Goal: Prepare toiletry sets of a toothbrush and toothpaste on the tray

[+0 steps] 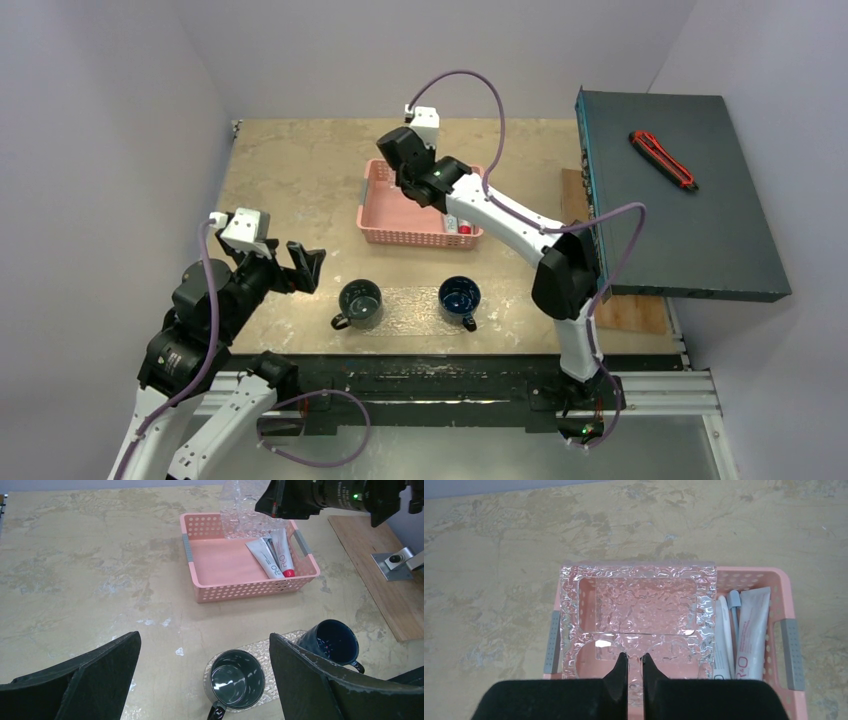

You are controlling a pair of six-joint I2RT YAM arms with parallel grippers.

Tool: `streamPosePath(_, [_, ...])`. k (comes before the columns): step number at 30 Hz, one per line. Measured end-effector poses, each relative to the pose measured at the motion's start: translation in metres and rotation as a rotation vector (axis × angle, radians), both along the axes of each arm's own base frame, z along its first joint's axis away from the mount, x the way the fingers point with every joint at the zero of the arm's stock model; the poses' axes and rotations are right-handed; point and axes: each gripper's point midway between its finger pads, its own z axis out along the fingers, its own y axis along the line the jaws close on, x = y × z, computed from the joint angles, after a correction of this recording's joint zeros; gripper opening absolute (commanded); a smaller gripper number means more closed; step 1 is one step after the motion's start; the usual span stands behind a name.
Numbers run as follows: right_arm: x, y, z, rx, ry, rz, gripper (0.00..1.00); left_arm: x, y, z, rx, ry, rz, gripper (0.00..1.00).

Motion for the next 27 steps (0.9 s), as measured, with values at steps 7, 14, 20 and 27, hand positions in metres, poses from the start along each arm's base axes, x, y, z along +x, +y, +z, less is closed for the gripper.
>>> streamPosePath(7, [-0.028,-0.019,0.013,-0.003,0.006,0.016,0.0,0.002,0.001,-0.001,0.005,0.006,0.01,1.0])
streamPosePath(14, [-0.076,-0.025,0.013,0.0,0.03,0.057,0.0,0.003,0.003,-0.002,0.009,0.007,0.021,1.0])
streamPosePath(20, [-0.117,-0.02,0.005,0.015,0.062,0.101,0.0,0.003,0.003,-0.002,0.009,0.007,0.023,1.0])
streamPosePath(27, [-0.143,-0.022,-0.015,0.038,0.135,0.112,0.0,0.003,0.003,-0.002,0.009,0.007,0.023,1.0])
